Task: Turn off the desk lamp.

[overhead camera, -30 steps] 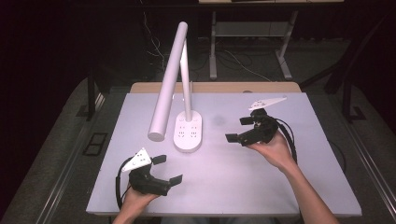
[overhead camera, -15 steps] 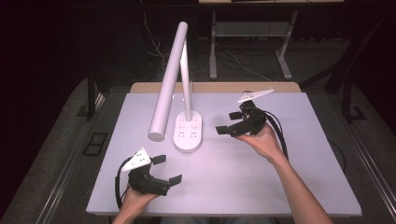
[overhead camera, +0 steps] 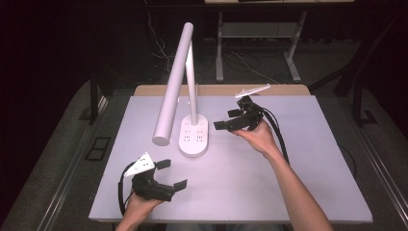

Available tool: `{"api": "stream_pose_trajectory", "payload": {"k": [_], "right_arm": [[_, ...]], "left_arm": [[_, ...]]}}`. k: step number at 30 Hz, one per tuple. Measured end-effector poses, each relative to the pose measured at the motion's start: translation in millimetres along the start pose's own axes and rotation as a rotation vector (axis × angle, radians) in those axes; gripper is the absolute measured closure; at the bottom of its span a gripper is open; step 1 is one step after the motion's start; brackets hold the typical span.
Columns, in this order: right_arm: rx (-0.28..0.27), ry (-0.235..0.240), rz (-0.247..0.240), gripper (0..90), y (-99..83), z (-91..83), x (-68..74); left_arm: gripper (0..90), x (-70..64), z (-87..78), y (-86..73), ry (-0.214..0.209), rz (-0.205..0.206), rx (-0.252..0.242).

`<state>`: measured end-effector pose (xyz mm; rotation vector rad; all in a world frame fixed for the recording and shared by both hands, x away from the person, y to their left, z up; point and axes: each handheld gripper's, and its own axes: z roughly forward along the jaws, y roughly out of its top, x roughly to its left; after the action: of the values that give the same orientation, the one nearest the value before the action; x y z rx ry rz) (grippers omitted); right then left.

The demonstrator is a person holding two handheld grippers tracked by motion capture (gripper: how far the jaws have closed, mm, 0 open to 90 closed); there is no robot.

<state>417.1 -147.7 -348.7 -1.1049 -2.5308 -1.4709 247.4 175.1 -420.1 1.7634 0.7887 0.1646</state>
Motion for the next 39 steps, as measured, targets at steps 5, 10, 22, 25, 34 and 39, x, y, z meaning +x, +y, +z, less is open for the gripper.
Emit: {"api": "stream_pose_trajectory", "payload": {"k": [5,10,22,25,34,39], "right_arm": [[-0.014,0.015,0.003,14.1,6.8,8.5,-5.0],[0.006,0.007,0.025,16.1,13.1,18.0,-10.9],[0.019,0.022,0.043,43.3,20.2,42.2,-18.6],[0.016,0.023,0.051,52.9,20.6,48.1,-20.7],[0.002,0.025,0.083,77.2,22.4,62.9,-25.7],[0.002,0.025,0.105,87.4,20.9,71.1,-31.4]], "left_arm": [[0.0,0.3,-0.3,0.1,-0.001,0.004,0.0],[0.0,0.2,-0.4,0.1,-0.004,0.002,-0.001],[0.0,0.4,-1.0,0.2,-0.005,0.004,-0.006],[0.0,0.7,-1.2,0.3,-0.003,0.003,-0.009],[0.0,1.5,-2.2,0.5,-0.004,0.004,-0.01],[0.0,1.7,-2.4,0.4,-0.004,-0.002,-0.012]]}}
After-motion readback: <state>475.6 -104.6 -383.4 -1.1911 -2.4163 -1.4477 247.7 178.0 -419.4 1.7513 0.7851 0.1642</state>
